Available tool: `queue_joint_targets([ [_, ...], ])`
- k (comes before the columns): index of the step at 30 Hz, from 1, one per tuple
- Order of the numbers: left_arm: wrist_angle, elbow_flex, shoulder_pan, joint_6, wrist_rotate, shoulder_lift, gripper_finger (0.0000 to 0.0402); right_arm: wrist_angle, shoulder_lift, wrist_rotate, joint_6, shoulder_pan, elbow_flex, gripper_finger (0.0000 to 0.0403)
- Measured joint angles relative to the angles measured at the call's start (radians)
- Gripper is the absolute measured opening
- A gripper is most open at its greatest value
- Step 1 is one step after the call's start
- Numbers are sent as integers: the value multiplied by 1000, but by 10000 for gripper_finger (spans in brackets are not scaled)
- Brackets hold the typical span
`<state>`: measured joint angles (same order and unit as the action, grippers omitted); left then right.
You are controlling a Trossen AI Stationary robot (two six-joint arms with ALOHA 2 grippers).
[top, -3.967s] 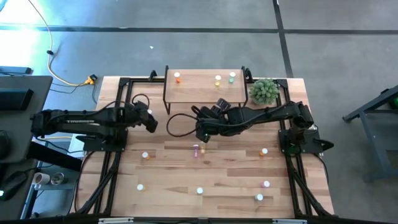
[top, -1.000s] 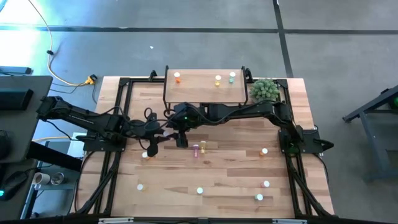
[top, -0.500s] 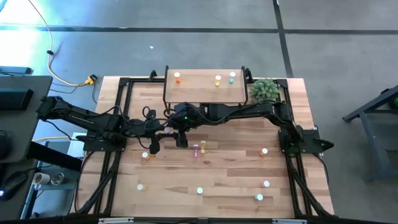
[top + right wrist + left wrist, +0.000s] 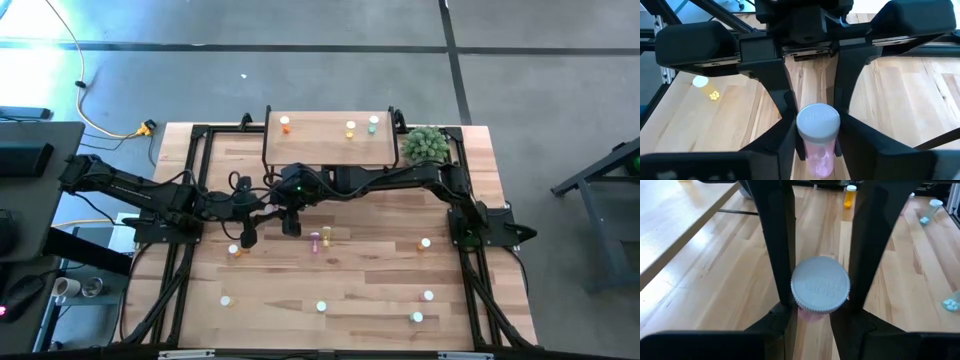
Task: Pick and place medicine bottles onto shelf by color
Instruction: Put the top pink pill bottle on the shelf
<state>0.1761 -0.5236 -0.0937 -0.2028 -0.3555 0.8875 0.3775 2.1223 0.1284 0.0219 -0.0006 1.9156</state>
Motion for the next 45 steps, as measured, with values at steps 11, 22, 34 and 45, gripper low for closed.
queue_joint_targets([
  [11,-1,0,0,-3,12,0,103,9,-1,1,0,0,0,104],
  [22,-1,0,1,-4,12,0,154,20,-2,4,-14,1,0,102],
  [34,-4,0,1,-4,11,-19,191,132,-66,-12,-48,-1,0,102],
  [45,-2,0,2,21,-5,-84,193,178,-206,-86,6,-12,0,101],
])
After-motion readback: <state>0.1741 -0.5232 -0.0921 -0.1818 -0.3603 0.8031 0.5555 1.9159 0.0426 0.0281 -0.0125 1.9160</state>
